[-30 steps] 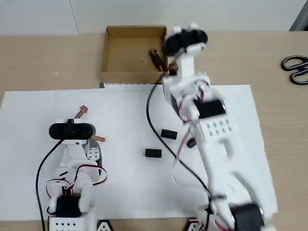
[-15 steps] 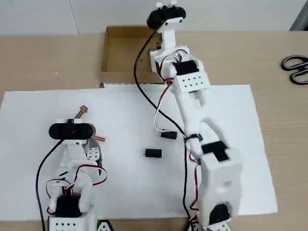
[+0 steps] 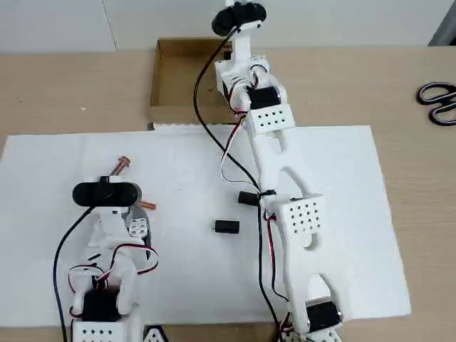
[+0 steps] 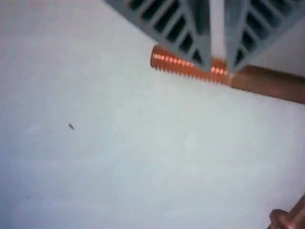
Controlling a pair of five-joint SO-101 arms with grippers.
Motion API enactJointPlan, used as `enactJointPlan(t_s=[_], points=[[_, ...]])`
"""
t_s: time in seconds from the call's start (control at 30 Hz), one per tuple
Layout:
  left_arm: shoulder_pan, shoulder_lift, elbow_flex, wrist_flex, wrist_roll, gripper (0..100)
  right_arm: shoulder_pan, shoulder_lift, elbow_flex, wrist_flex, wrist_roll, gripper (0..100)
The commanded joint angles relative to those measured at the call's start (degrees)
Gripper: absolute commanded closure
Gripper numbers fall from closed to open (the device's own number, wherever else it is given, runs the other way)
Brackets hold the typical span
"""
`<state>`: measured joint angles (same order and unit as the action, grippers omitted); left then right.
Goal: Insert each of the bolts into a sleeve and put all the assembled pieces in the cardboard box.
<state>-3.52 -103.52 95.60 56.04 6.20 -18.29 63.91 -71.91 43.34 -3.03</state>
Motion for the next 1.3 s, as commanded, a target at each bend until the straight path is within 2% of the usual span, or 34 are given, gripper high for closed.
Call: enactJointPlan(t_s=[0.0, 0.23, 0.37, 0.57, 0.87, 1.07, 1.27], points=[[-0.2, -0.6, -0.3, -1.6, 0.2, 99, -0.3, 2.5, -9.0, -1.3, -0.3, 99.5], [-0.2, -0.6, -0.3, -1.6, 0.2, 99, -3.7, 6.5, -10.5, 4.6, 4.8, 99.0], [-0.2, -0.6, -0.3, -1.6, 0.2, 99, -4.3, 7.4, -10.5, 6.2, 5.1, 98.4], [-0.2, -0.6, -0.3, -1.6, 0.2, 99, -4.3, 8.0, -10.6, 10.9, 4.9, 81.4], [-0.2, -0.6, -0.3, -1.6, 0.2, 99, -4.3, 6.5, -12.4, 12.0, 4.9, 81.1], [-0.2, -0.6, -0.3, -1.6, 0.2, 99, -4.4, 2.1, -20.1, 24.3, 4.8, 81.1], [-0.2, -0.6, -0.3, -1.6, 0.2, 99, -4.1, -3.8, -24.4, 42.1, 4.9, 81.1]])
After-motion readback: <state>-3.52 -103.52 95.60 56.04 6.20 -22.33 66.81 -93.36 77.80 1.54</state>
